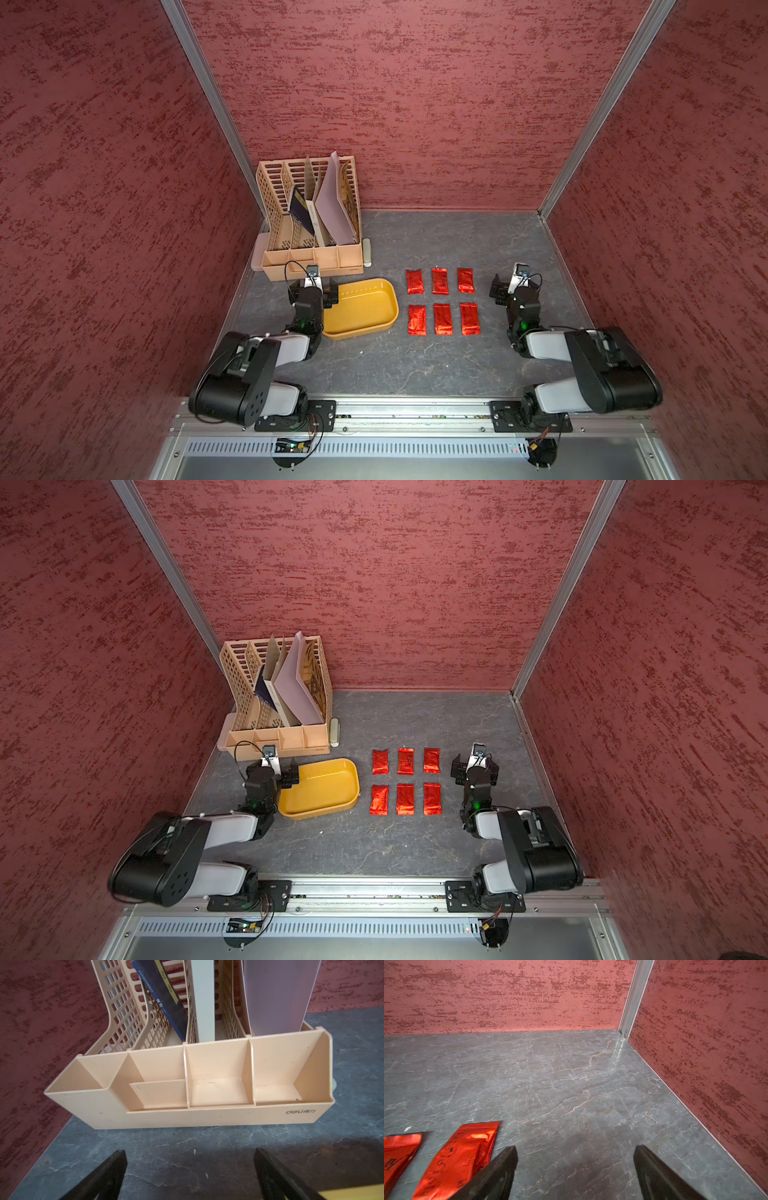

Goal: Take the tea bags out of the storage box
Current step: Reset both arms

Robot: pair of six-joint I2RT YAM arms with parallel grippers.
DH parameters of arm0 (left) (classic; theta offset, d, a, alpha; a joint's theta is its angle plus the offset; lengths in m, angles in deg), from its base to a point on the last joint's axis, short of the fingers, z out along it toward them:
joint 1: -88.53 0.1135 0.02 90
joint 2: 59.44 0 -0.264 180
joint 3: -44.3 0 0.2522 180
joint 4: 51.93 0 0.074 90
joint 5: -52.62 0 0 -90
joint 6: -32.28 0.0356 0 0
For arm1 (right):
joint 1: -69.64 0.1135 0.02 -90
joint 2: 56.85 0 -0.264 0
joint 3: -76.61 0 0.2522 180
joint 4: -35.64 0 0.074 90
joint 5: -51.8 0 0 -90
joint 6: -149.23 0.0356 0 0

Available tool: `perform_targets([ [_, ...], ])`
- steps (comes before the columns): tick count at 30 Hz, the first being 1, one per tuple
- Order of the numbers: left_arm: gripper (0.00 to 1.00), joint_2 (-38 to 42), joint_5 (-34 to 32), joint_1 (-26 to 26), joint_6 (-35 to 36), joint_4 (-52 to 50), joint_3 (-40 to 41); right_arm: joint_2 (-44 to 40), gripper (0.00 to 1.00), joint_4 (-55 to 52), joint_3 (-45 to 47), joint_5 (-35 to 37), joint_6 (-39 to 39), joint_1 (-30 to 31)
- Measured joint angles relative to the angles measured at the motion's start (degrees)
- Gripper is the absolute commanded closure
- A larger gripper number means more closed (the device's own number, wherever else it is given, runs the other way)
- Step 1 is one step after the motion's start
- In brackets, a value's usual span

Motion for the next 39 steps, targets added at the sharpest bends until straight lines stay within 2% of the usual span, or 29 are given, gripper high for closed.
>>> perform_targets([
  [1, 0.00, -2.4, 2.0, 1.7, -0.3, 3.0, -0.1, 0.9, 0.08, 0.4, 0.0, -0.6, 0.0, -0.2],
  [6, 0.00, -5.6, 10.6, 8.2, -2.1, 4.9, -4.0, 5.0, 0.04, 3.8, -2.2, -3.1, 0.1, -1.3],
  [12, 0.00, -6.1, 17.1, 10.7, -3.7, 4.4, -7.0, 5.2, 0.02, 2.9, -6.1, -4.6, 0.6, -2.5],
  [39, 0.00, -6.1, 19.8, 10.7, -4.3, 3.8, -7.0, 5.2, 0.02, 1.6, -6.2, -5.1, 0.6, -2.6],
])
